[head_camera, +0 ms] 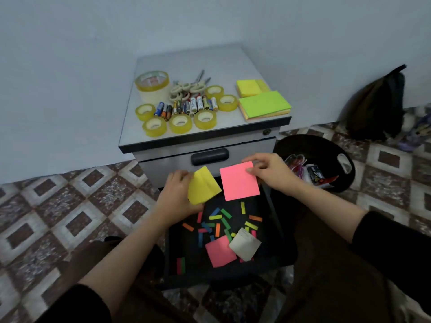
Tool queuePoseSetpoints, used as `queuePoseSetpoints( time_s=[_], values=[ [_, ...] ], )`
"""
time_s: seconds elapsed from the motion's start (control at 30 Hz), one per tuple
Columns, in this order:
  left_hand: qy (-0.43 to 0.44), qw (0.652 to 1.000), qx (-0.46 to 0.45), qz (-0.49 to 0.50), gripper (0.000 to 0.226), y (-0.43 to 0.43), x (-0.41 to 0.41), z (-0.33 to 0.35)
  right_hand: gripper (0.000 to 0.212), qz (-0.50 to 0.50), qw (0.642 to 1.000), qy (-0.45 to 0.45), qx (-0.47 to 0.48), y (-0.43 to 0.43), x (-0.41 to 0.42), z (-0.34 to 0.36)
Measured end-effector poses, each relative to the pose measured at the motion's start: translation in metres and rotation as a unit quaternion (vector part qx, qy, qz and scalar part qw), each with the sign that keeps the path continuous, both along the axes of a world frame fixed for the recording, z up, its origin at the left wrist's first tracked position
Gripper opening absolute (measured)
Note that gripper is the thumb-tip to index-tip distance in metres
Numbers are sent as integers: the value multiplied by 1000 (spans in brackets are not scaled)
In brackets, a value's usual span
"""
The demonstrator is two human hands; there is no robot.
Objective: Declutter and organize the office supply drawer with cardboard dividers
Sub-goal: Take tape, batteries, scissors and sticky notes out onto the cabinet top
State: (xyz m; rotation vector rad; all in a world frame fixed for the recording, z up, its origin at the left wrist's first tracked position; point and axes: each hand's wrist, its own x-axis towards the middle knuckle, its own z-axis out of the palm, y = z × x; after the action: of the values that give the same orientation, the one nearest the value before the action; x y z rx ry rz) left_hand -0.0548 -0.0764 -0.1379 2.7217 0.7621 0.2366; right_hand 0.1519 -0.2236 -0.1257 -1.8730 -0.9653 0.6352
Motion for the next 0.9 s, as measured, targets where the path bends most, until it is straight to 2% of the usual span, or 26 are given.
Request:
queuePoseSetpoints(
  time_s=[0.17, 0.3, 0.47, 0.63, 0.77, 0.9],
  values=[
    [-41, 999, 22, -23, 84, 1, 19, 42, 22, -8, 999, 16, 28, -10, 14, 46],
    [-56, 995, 57, -56, 92, -1, 33, 75, 21, -27, 996, 43, 75, -17, 34, 80],
    [-89, 990, 73, -78, 93, 12, 57, 116, 19, -111, 986, 41, 114, -6, 70, 111],
    [-133, 981, 111, -86, 85, 40, 97, 141, 17, -190, 972, 64, 121, 21, 113, 133],
    [-92, 989, 103, -55, 100, 63, 137, 153, 13, -225, 962, 75, 134, 48, 143, 134],
    [7, 996, 83, -34, 95, 78, 181, 157, 9, -266, 948, 108, 139, 65, 167, 129]
  ],
)
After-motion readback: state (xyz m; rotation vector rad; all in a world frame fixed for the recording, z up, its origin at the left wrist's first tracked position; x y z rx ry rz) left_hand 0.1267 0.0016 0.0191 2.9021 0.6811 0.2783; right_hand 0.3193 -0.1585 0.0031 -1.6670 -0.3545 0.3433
